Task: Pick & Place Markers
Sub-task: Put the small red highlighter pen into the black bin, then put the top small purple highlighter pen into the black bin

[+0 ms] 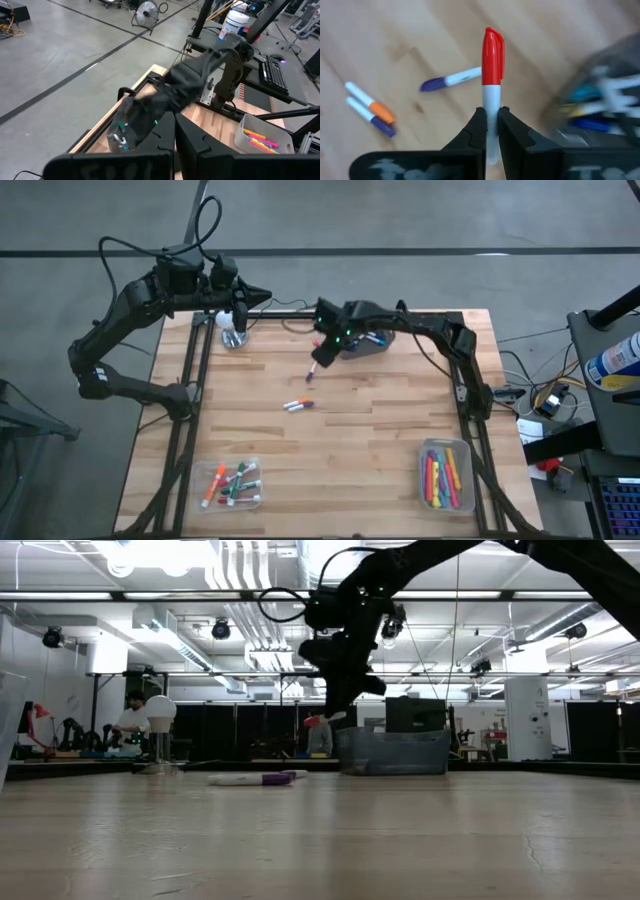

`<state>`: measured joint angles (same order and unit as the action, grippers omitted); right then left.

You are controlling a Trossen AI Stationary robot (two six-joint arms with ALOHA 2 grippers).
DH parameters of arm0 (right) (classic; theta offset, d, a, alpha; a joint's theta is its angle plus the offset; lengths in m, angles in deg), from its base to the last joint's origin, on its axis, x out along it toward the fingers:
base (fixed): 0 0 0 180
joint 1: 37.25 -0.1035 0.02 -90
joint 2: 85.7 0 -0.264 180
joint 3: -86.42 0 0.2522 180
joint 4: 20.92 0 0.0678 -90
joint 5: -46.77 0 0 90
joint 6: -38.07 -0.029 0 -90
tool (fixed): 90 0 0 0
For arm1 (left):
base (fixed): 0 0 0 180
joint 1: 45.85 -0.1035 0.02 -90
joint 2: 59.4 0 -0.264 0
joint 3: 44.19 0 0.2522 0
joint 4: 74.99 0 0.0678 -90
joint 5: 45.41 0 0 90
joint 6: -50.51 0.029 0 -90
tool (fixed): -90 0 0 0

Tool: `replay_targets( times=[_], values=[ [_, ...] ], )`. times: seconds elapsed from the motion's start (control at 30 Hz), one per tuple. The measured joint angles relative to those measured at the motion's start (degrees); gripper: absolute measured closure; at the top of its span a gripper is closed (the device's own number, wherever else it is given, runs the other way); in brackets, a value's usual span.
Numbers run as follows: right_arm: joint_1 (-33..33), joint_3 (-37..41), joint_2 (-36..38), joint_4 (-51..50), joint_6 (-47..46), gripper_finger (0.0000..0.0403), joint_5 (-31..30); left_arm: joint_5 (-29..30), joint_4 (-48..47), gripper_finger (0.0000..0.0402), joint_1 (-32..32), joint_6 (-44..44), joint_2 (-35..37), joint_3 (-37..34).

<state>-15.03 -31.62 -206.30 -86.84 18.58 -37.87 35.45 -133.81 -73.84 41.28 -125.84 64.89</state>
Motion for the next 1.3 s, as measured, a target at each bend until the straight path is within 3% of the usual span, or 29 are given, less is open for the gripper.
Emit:
replay_targets(
  times=[0.1,0.3,0.5,0.9,1.07,1.2,1.3],
  values=[
    [2.51,-2.68,0.12,-3.43,-0.04,0.0383,-1.57,0.01,-0.02,0.0394,-0.01,0.03,0.0,0.01],
    [7.01,-7.0,0.21,-13.01,-0.25,0.0382,-11.28,0.01,-0.26,0.0394,0.0,0.08,0.0,0.01],
    [11.14,-5.18,0.26,-18.39,-4.49,0.0375,-8.64,0.0,-0.97,0.0394,0.0,0.47,0.0,-0.01],
    [11.04,-4.89,0.21,-17.79,-5.96,0.0234,-7.44,0.01,-0.9,0.0394,-0.02,1.93,0.0,-0.01],
    [8.33,-7.53,0.21,-13.7,1.76,0.0214,-0.26,0.01,-0.85,0.0394,-0.01,1.96,0.0,-0.01],
    [4.58,-8.74,0.21,-10.08,17.0,0.0217,7.36,0.01,-0.83,0.0394,0.0,1.96,0.0,-0.01],
    [1.71,-8.77,0.21,-9.03,30.14,0.0224,8.59,0.01,-0.85,0.0394,-0.02,1.98,0.0,-0.01]
  ],
)
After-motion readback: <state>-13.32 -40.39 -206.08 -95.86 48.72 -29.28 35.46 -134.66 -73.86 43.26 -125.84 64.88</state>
